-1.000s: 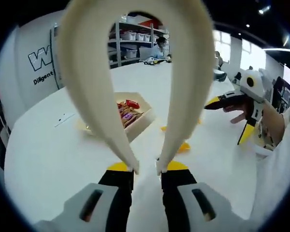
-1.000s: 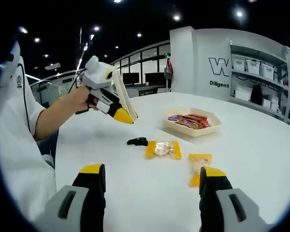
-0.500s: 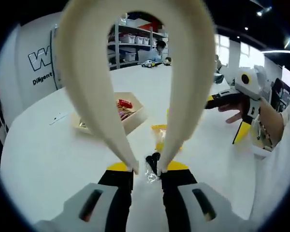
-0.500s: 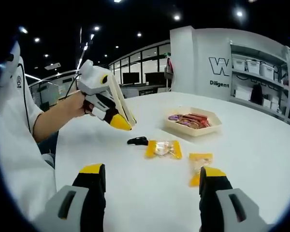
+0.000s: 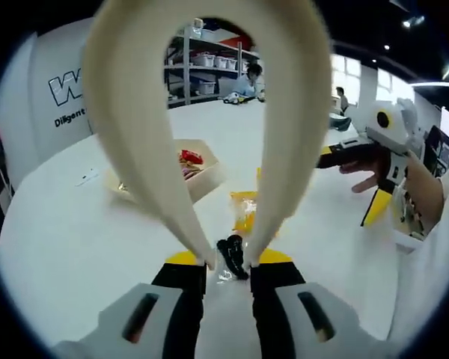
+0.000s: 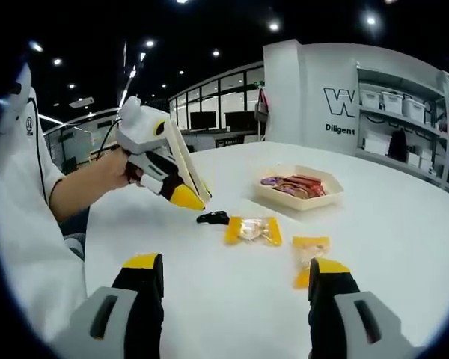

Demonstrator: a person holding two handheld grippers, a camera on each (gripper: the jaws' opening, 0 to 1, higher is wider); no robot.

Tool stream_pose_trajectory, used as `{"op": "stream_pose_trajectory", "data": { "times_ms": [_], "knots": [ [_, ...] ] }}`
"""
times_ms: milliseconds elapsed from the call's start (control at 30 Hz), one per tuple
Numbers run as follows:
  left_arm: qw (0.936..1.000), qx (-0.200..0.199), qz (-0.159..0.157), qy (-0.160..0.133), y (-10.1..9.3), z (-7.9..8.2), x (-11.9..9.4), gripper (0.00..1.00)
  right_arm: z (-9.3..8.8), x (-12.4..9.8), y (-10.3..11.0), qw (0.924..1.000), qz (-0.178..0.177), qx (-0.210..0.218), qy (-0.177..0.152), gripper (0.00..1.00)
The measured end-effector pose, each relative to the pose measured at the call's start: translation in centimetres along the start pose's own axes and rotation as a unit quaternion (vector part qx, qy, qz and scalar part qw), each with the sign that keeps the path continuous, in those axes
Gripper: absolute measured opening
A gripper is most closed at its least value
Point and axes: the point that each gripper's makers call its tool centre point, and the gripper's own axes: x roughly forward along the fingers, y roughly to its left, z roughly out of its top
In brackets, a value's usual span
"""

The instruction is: Place the target food into the container with the food tongs after gripping and lifting it, then release it inside without dropping or visibly crushing the food.

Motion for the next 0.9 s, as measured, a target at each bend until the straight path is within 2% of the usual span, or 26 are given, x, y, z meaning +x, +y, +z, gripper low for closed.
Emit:
{"op": "stream_pose_trajectory", "data": {
  "times_ms": [500, 900],
  "knots": [
    [0.9998, -0.018, 0.007, -0.005, -0.3, 0.3, 1.3, 0.23, 0.1, 0.0, -0.2, 1.0000, 0.002, -0.001, -0.001, 0.78],
    [0.9994, -0.035, 0.006, 0.005, 0.2, -0.4, 2.3, 0.23, 0.0, 0.1, -0.3, 1.0000, 0.002, 0.001, 0.000, 0.78]
  ]
}}
